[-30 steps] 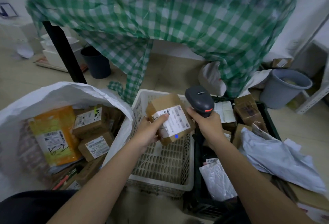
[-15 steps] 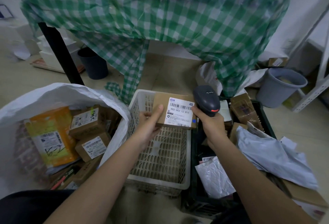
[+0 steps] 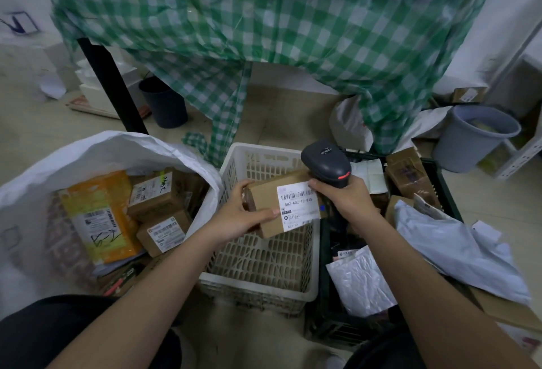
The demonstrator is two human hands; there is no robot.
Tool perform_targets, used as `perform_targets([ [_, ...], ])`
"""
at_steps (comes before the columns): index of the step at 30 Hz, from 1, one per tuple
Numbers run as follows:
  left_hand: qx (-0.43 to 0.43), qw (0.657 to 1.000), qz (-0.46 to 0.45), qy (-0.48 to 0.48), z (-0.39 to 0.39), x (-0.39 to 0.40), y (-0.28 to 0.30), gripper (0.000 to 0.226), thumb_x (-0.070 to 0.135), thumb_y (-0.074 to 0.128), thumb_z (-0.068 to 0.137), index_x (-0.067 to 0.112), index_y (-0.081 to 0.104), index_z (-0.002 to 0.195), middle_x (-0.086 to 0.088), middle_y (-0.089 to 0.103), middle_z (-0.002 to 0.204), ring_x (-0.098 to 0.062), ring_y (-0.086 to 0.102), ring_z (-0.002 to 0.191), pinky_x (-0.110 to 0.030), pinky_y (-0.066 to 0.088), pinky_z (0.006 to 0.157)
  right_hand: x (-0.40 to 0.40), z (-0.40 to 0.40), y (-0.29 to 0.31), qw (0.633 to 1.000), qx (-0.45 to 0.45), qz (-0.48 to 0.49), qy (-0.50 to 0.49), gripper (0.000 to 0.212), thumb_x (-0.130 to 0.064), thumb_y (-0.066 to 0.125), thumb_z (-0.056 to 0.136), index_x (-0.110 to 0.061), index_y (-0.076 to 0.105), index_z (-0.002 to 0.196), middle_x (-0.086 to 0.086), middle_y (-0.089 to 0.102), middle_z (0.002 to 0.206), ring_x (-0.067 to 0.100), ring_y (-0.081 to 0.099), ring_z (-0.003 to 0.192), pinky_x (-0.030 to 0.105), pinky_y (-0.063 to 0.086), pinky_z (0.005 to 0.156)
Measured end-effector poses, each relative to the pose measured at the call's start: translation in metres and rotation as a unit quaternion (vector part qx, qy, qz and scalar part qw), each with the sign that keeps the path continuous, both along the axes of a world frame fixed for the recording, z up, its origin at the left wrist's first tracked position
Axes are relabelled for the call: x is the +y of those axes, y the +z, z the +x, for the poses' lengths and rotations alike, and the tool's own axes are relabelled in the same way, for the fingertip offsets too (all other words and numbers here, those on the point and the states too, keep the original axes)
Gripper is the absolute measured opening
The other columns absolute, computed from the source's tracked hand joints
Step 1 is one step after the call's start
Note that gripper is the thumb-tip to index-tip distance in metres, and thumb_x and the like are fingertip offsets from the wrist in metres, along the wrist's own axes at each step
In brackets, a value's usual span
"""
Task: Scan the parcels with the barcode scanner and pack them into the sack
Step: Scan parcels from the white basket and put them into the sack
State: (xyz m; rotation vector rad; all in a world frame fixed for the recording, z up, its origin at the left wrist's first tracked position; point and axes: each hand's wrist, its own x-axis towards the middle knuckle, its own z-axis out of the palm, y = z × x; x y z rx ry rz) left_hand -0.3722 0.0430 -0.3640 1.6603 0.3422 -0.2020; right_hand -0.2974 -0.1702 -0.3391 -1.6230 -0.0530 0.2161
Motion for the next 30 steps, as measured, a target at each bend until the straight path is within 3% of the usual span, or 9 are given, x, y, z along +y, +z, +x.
perform_targets([
  [5,-0.031,0.994,-0.045,0.099,0.020,-0.002,0.001,0.078,0.016,0.076,0.081,0.026,0.023,0.138,0.004,0.049,0.123,-0.018,0.056,0.107,-0.030,0.056,0.066,-0.002,0.000,0.000,0.994,-0.048,-0.096,-0.015,0.026,-0.021,0.082,0.075,-0.025,0.063,0.093,-0.009,0.069,0.085,0.004,0.063,0.081,0.020,0.046,0.069],
  [10,-0.063,0.985,-0.070,0.141,0.056,-0.002,0.005,0.093,0.019,0.078,0.078,0.027,0.018,0.148,-0.004,0.046,0.138,-0.026,0.053,0.120,-0.045,0.057,0.083,-0.006,-0.004,-0.001,0.980,-0.056,-0.191,0.012,0.020,-0.035,0.082,0.074,-0.024,0.065,0.079,-0.005,0.069,0.071,0.009,0.065,0.071,0.024,0.045,0.063],
  [13,-0.076,0.986,-0.047,0.144,0.067,0.000,0.007,0.081,0.021,0.079,0.078,0.028,0.027,0.141,-0.002,0.052,0.130,-0.024,0.055,0.117,-0.044,0.055,0.089,-0.005,-0.005,-0.001,0.974,-0.073,-0.212,0.005,0.024,-0.038,0.080,0.074,-0.018,0.067,0.078,0.000,0.069,0.069,0.015,0.066,0.071,0.030,0.049,0.066],
  [15,-0.081,0.985,-0.045,0.143,0.071,0.002,0.006,0.070,0.020,0.078,0.079,0.034,0.032,0.131,-0.001,0.055,0.124,-0.024,0.057,0.113,-0.043,0.056,0.084,-0.005,-0.004,0.002,0.973,-0.072,-0.219,0.009,0.030,-0.038,0.078,0.076,-0.011,0.068,0.081,0.004,0.068,0.069,0.017,0.065,0.071,0.030,0.049,0.066],
  [20,-0.081,0.984,-0.063,0.144,0.073,0.003,0.004,0.083,0.015,0.077,0.080,0.031,0.026,0.143,-0.004,0.052,0.128,-0.025,0.056,0.115,-0.035,0.056,0.072,-0.005,-0.004,0.006,0.965,-0.063,-0.253,0.032,0.032,-0.033,0.073,0.081,-0.004,0.065,0.068,0.004,0.063,0.056,0.014,0.062,0.060,0.026,0.049,0.062],
  [24,-0.079,0.985,-0.053,0.145,0.074,0.006,0.000,0.088,0.016,0.078,0.078,0.031,0.024,0.146,-0.004,0.051,0.131,-0.026,0.056,0.116,-0.037,0.056,0.074,-0.005,-0.003,0.005,0.967,-0.055,-0.247,0.028,0.030,-0.027,0.073,0.081,-0.003,0.065,0.065,0.001,0.060,0.050,0.006,0.058,0.048,0.014,0.044,0.049],
  [30,-0.080,0.986,-0.053,0.135,0.070,0.004,0.003,0.082,0.016,0.077,0.080,0.037,0.026,0.140,-0.004,0.051,0.131,-0.026,0.055,0.116,-0.033,0.055,0.072,-0.008,-0.003,0.008,0.969,-0.056,-0.239,0.024,0.023,-0.019,0.072,0.079,-0.006,0.063,0.062,-0.001,0.060,0.047,0.004,0.059,0.045,0.011,0.043,0.046],
])
